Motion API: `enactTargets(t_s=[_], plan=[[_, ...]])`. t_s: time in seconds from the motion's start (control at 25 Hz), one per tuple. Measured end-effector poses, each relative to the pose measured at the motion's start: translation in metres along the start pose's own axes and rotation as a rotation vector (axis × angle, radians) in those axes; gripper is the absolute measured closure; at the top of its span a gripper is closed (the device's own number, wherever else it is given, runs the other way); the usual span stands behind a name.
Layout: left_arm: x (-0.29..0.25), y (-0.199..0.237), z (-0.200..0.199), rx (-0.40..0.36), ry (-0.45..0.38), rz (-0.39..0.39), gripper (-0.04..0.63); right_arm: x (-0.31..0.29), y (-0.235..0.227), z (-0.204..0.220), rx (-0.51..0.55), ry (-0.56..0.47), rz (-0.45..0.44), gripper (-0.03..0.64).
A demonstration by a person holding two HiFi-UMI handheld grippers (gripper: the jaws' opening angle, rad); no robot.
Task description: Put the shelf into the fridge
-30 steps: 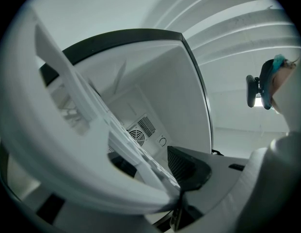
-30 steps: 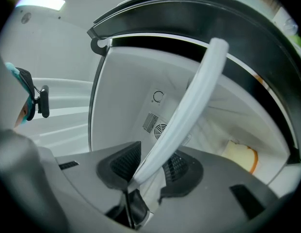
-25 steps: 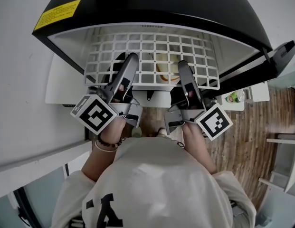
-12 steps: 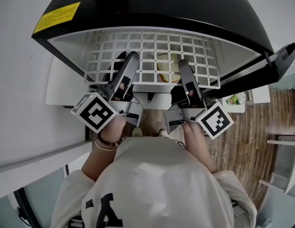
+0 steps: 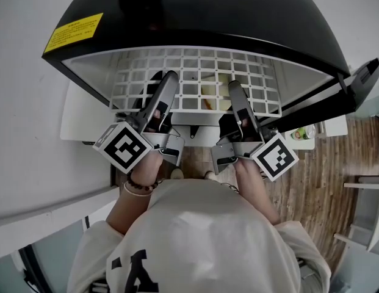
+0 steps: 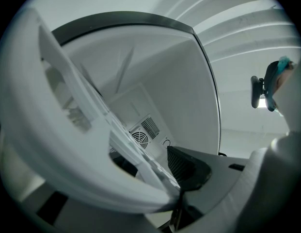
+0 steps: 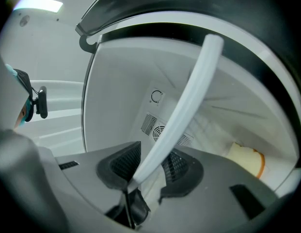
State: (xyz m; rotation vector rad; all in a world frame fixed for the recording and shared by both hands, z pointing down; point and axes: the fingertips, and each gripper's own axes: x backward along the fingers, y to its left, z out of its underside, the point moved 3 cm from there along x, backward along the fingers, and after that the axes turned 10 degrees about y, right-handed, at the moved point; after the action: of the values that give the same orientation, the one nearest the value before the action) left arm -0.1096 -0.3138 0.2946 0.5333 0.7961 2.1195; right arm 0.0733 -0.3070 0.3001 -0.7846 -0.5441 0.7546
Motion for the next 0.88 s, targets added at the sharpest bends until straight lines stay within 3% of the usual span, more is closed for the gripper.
enactTargets(t_s=[0.88], plan=[[0.0010,0.0034,0.0008,0.042,-0.021,-0.056,0.424,-0.0056,-0.0035,-0.0013,-0.026,0.044,-0.004,0.488]])
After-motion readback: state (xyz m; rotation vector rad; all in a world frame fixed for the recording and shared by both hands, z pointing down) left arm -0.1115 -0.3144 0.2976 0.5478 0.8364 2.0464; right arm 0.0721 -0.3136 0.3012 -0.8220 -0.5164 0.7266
